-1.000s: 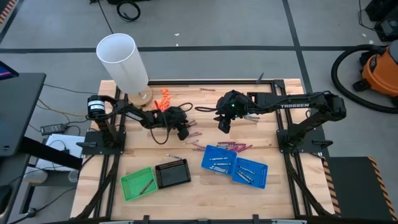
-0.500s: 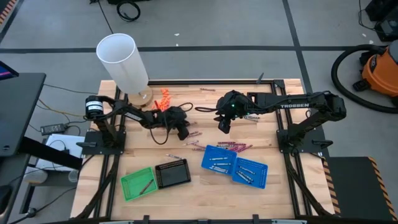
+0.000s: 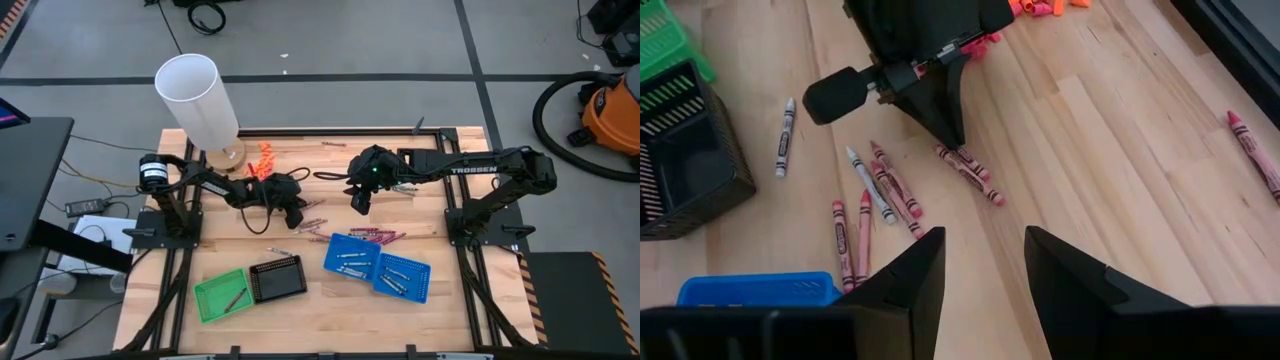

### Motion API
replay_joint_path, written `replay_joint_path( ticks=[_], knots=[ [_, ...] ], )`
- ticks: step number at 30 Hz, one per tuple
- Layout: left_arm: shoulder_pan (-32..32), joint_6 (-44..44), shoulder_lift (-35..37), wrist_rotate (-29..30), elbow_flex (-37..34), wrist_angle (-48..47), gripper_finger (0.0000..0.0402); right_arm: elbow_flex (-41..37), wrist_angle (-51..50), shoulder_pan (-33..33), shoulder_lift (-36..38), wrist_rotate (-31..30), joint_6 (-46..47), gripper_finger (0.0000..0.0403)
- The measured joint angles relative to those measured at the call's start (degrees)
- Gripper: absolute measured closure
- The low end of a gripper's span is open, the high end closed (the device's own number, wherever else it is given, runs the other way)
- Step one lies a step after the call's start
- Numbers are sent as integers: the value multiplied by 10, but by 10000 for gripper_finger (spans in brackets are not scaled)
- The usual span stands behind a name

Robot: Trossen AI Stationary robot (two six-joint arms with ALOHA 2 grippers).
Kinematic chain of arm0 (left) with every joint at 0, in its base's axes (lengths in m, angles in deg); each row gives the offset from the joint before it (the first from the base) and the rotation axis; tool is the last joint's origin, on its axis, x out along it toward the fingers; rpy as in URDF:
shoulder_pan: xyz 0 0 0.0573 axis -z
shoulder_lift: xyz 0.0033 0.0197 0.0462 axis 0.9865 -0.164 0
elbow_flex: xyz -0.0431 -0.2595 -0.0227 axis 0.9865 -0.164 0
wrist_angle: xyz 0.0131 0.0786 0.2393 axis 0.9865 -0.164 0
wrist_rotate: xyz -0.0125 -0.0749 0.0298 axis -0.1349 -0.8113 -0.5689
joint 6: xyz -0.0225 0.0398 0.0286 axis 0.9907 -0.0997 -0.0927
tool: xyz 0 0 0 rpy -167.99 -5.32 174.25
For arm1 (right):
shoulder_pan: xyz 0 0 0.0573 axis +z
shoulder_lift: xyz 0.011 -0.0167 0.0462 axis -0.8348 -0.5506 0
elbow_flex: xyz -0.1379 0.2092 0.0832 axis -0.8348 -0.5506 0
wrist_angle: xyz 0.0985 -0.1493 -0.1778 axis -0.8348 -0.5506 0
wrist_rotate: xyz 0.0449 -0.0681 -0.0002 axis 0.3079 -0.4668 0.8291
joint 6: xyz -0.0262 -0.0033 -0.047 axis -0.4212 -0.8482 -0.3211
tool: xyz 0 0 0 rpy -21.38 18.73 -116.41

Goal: Sort crayons
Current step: Put the pink crayon into the black bin

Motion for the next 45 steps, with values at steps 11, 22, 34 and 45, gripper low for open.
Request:
replay_joint_path(
  ticks=[11,22,34,45],
  knots=[
    [2,-32,5,1,4,-48,360,0,3,0,0,11,0,256],
    [25,-83,4,43,4,-71,283,0,3,0,0,14,0,257],
    [28,-50,8,55,1,-76,376,0,3,0,0,14,9,257],
    [30,-15,90,51,-1,-111,381,0,3,0,0,14,-12,257]
  ],
)
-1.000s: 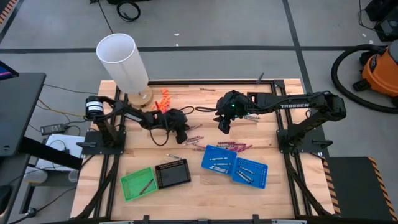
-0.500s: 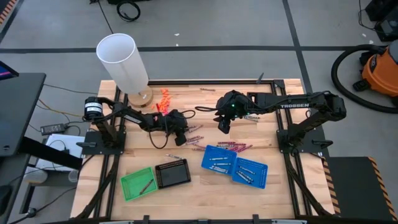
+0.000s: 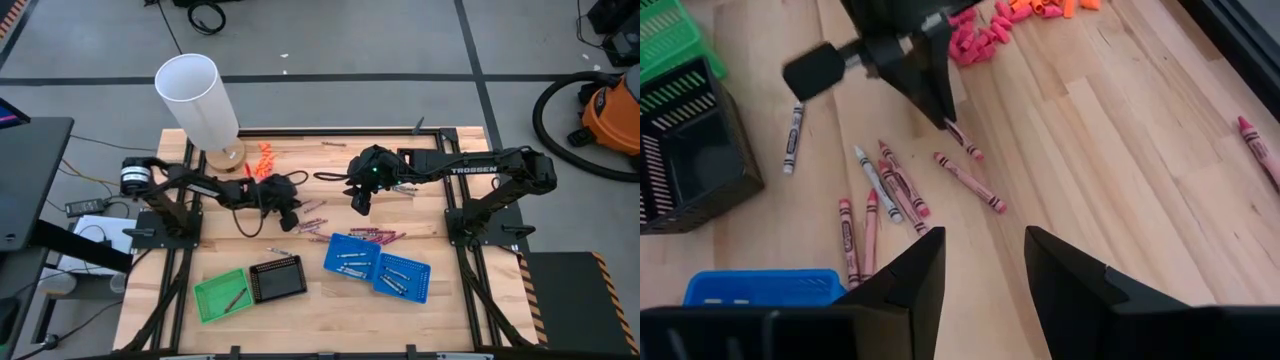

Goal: Sort crayons
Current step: Put the pink crayon into the black bin

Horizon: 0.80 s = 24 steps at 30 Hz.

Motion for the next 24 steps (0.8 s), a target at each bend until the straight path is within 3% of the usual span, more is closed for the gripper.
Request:
replay_joint_path(
  ticks=[13,24],
  knots=[
    [93,113,157,-2,1,-13,379,0,-7,0,0,0,-22,257],
    [203,259,191,-2,2,-36,379,0,-7,0,0,0,-86,257]
  ],
)
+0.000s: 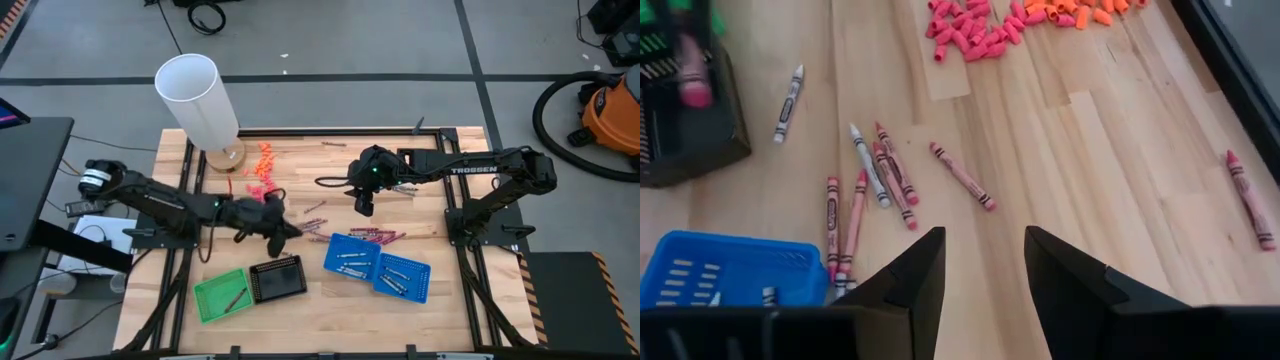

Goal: Sort crayons
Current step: Put the pink crayon into the black bin

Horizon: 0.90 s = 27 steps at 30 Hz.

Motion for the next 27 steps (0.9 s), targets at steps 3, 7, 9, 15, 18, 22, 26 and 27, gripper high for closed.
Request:
replay_joint_path(
  ticks=[3,7,9,15,18,22,26,27],
  knots=[
    [41,39,0,0,0,-14,379,0,-1,-1,0,0,-15,257],
    [95,105,0,0,0,-24,379,0,1,-1,0,0,-30,257],
    [123,139,0,0,0,-30,379,0,2,-1,0,3,-35,257],
    [188,177,-7,30,1,-57,379,0,8,-1,0,11,-38,257],
    [207,200,-19,55,2,-86,378,0,8,-1,0,11,-38,257],
    [215,236,-37,68,1,-113,357,0,7,0,0,13,-37,257],
    [220,245,-41,66,1,-112,306,0,7,0,0,25,-19,257],
    [220,248,-41,65,1,-113,292,0,7,0,0,25,-18,257]
  ],
)
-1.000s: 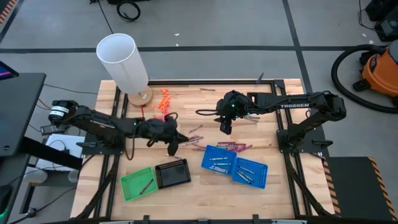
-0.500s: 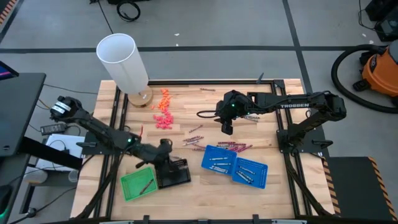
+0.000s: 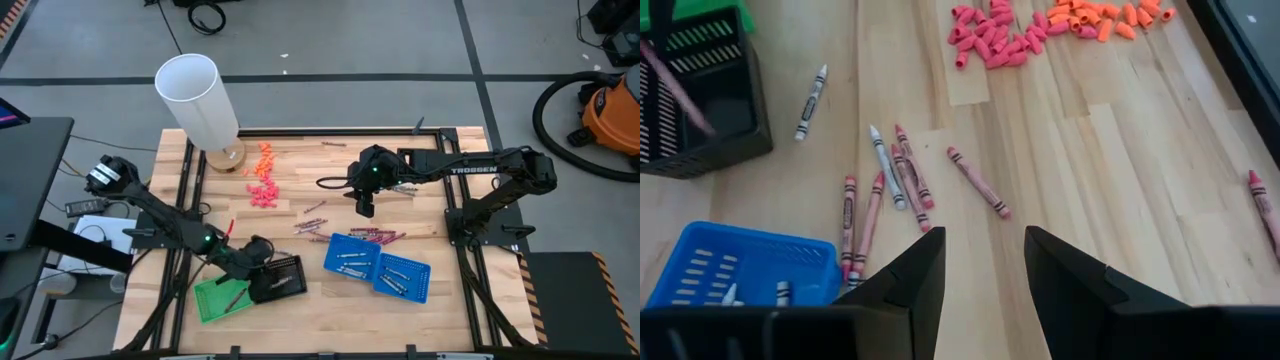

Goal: Sort crayons
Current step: Put the pink crayon into the black bin

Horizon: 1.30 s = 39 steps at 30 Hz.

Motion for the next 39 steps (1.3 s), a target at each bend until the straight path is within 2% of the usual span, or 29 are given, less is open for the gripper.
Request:
replay_joint_path(
  ticks=[4,8,18,26,32,39],
  knots=[
    [-3,4,2,1,0,0,245,0,0,0,0,0,4,257],
    [-27,-11,2,-1,6,0,224,0,0,0,0,-5,4,257],
    [-142,-194,2,16,48,-7,243,0,11,0,0,-16,4,257],
    [-245,-255,-28,35,50,-10,235,0,0,0,0,-18,13,257],
    [-302,-315,-72,11,58,13,222,0,-10,-2,0,-48,34,257],
    [-353,-387,-165,38,139,0,221,0,-9,-2,0,-48,39,257]
  ],
)
